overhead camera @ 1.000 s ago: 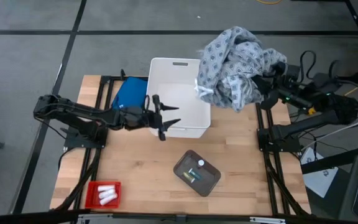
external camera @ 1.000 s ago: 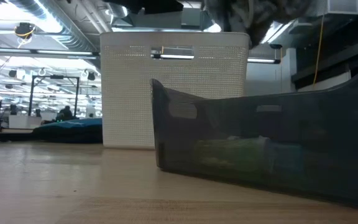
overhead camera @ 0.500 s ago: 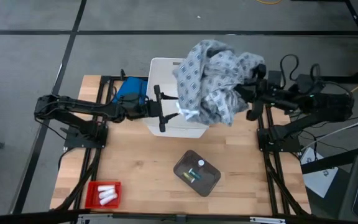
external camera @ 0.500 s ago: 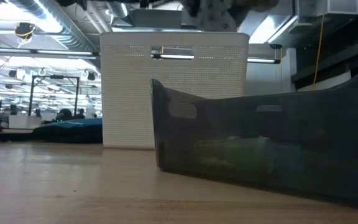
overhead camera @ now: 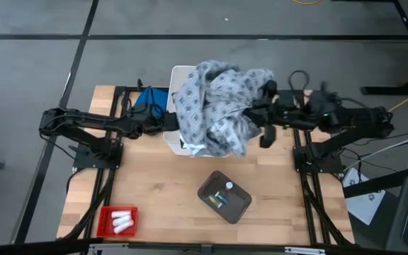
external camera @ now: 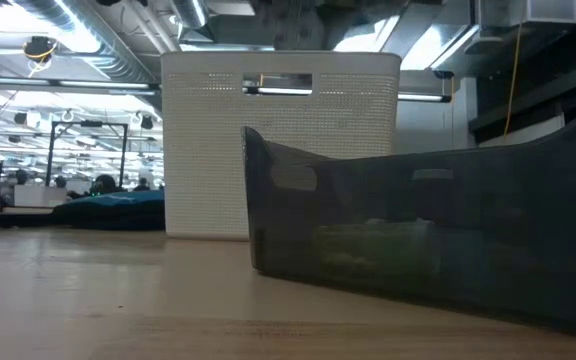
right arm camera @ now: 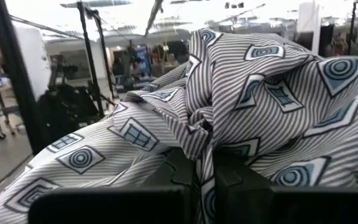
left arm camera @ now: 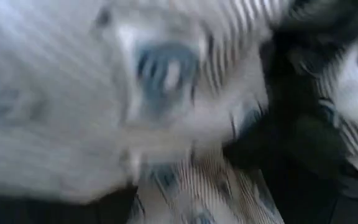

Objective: Pick & place medical supplies in basket/bin
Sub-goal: Put the gray patient gown into the white organizer bin

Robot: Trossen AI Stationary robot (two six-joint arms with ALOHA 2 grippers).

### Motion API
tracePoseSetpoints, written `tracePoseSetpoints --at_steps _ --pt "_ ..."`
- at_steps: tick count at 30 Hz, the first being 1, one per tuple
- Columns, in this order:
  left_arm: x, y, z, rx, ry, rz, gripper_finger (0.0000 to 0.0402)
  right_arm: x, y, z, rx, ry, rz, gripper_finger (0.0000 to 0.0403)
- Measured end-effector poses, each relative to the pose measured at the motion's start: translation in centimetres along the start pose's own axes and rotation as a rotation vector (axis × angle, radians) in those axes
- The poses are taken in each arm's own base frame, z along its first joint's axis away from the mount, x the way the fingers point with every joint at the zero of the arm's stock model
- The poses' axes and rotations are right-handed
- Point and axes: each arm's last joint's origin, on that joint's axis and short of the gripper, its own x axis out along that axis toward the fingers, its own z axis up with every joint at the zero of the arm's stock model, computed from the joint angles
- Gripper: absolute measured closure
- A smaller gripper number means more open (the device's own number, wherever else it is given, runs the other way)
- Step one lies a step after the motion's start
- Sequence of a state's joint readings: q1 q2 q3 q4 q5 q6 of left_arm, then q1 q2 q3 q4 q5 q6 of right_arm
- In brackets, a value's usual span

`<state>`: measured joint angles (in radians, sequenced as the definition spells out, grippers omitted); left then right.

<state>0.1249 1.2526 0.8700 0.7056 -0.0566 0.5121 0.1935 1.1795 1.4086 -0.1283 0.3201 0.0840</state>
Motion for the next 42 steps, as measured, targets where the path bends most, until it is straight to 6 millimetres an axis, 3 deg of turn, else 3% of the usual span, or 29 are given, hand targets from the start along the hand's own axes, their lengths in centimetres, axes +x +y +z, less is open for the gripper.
tracePoseSetpoints --at_steps 10,17,26,32,38,42 --pt "0.4 0.4 0.8 0.033 0.0 0.01 0.0099 4.4 -2.1 -2.9 0.056 0.1 0.001 0.0393" --pt "-0.3 1.1 1.2 0.115 0.258 0.051 0.0204 7.4 -3.9 -5.5 0.108 0.193 0.006 0.0393" --pt "-4.8 3.2 2.5 0.124 0.55 0.033 0.0326 11.0 -5.2 -9.4 0.161 0.3 0.029 0.0393" --pt "-5.4 4.0 -0.1 0.038 0.629 -0.03 0.0379 12.2 -6.0 -11.3 0.195 0.37 0.024 0.0393" --pt "-2.7 4.1 -4.7 0.005 0.684 -0.092 0.0398 12.0 -6.9 -12.0 0.217 0.435 -0.019 0.0393" --pt "-1.6 3.8 -6.7 0.005 0.699 -0.109 0.04 11.9 -7.8 -12.5 0.223 0.464 -0.048 0.0393"
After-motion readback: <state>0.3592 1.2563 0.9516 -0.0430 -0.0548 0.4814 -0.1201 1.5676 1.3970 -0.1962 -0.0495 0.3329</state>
